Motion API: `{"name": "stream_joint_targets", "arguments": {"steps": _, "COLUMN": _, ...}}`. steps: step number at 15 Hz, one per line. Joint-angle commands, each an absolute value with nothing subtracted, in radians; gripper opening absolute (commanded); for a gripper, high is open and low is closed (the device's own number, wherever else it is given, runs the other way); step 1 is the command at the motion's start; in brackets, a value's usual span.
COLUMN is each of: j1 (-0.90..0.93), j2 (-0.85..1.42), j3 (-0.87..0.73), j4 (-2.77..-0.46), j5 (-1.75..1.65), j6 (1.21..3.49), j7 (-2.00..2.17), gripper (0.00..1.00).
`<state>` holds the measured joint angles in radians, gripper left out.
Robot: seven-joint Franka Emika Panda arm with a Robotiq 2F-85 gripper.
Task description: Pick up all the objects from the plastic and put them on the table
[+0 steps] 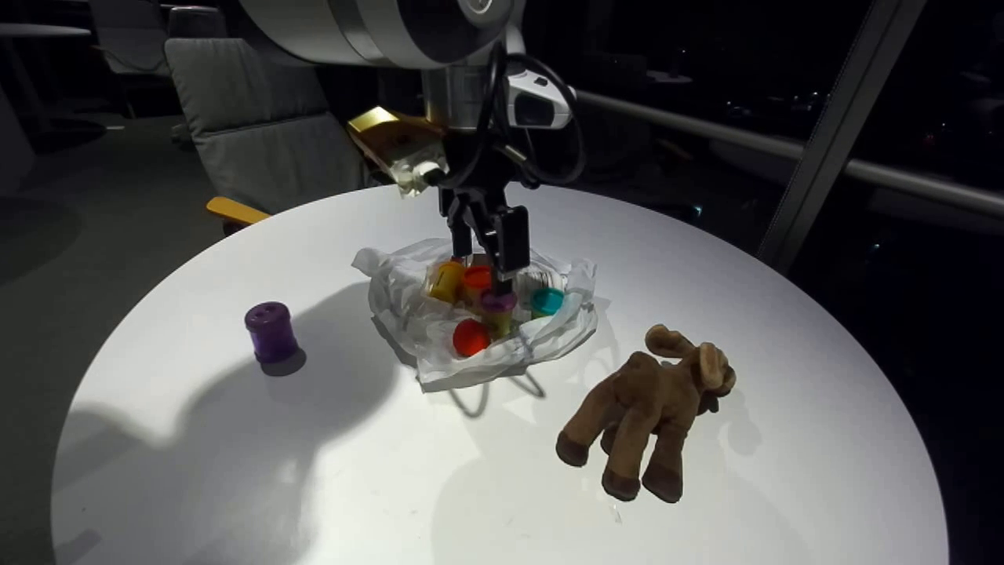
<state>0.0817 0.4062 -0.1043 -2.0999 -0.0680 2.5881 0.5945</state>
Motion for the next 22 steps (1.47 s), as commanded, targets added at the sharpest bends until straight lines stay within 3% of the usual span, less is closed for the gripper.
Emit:
{"name": "stream_joint_targets", "arguments": {"steps": 1, "j1": 0.106, "j2": 0.480, "j3": -0.116, "j4": -1.998, "j5": -0.082, "j6": 2.572, "j7": 0.556, "gripper": 1.00}}
{"name": "stream_joint_targets", "arguments": {"steps": 22, "j1": 0.125, "j2": 0.629, "j3": -0.126, "j4": -1.886, "j5": -0.140, "j6": 2.543, "j7": 0.281, "gripper": 1.00}}
